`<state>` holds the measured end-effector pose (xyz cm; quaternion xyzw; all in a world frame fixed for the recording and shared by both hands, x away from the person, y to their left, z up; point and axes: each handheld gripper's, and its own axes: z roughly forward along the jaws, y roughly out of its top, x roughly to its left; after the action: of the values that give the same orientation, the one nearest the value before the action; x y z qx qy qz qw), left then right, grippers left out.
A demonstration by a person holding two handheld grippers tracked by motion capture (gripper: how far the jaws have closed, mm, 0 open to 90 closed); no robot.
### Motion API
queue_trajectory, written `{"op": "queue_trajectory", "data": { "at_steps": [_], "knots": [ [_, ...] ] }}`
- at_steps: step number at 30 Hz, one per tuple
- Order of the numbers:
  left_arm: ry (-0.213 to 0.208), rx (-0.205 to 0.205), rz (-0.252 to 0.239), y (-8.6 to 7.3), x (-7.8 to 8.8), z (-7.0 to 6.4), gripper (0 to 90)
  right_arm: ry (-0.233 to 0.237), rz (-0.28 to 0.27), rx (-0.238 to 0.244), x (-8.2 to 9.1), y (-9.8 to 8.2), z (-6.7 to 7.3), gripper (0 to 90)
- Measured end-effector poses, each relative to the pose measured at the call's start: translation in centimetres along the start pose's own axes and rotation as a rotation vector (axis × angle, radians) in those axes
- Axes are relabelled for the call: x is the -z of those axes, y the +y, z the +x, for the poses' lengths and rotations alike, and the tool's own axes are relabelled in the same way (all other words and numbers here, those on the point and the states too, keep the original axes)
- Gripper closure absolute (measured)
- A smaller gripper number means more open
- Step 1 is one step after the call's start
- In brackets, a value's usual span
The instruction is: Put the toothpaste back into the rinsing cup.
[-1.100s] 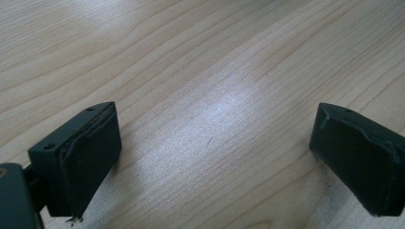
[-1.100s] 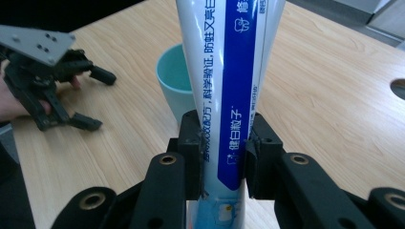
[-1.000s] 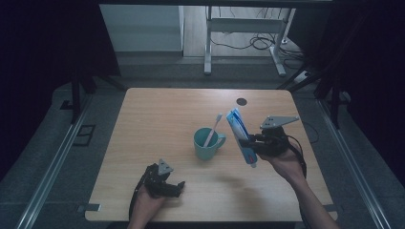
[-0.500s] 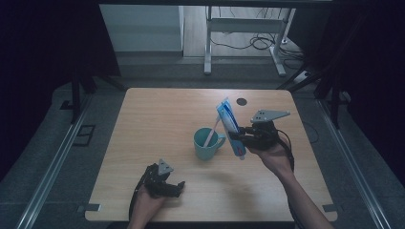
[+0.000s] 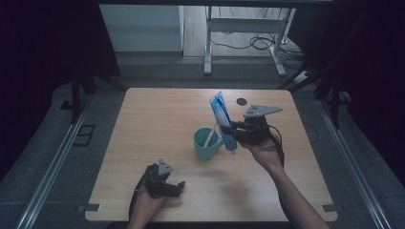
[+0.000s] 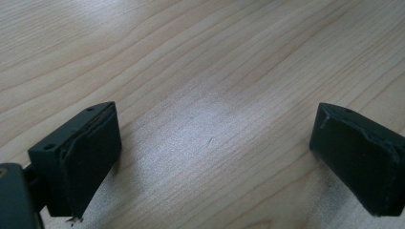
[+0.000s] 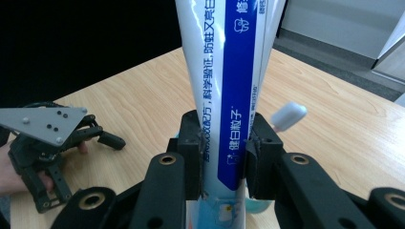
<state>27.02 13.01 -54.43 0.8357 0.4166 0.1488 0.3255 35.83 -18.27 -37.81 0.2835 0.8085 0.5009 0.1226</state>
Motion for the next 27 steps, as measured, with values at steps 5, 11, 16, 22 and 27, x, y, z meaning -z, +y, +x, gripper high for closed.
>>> {"op": "queue_trajectory", "data": {
  "at_steps": [5, 11, 16, 22, 27],
  "knots": [
    [0.000, 0.000, 0.000, 0.0, 0.0, 0.0, 3.6, 0.012, -0.018, -0.013, -0.7, 0.4, 0.1, 71.6],
    [0.001, -0.001, 0.001, 0.0, 0.0, 0.0, 3.6, 0.012, -0.030, -0.024, -1.4, 0.9, -0.1, 71.6],
    [0.001, -0.001, 0.001, 0.0, 0.0, 0.0, 3.6, 0.013, -0.040, -0.030, -2.0, 1.3, -0.1, 71.6],
    [-0.001, -0.002, 0.000, 0.0, 0.0, 0.0, 3.6, 0.012, -0.058, -0.028, -2.8, 2.1, 0.0, 71.5],
    [-0.001, -0.001, 0.000, 0.0, 0.0, 0.0, 3.6, 0.013, -0.071, -0.016, -3.6, 2.5, 0.2, 71.6]
  ]
}}
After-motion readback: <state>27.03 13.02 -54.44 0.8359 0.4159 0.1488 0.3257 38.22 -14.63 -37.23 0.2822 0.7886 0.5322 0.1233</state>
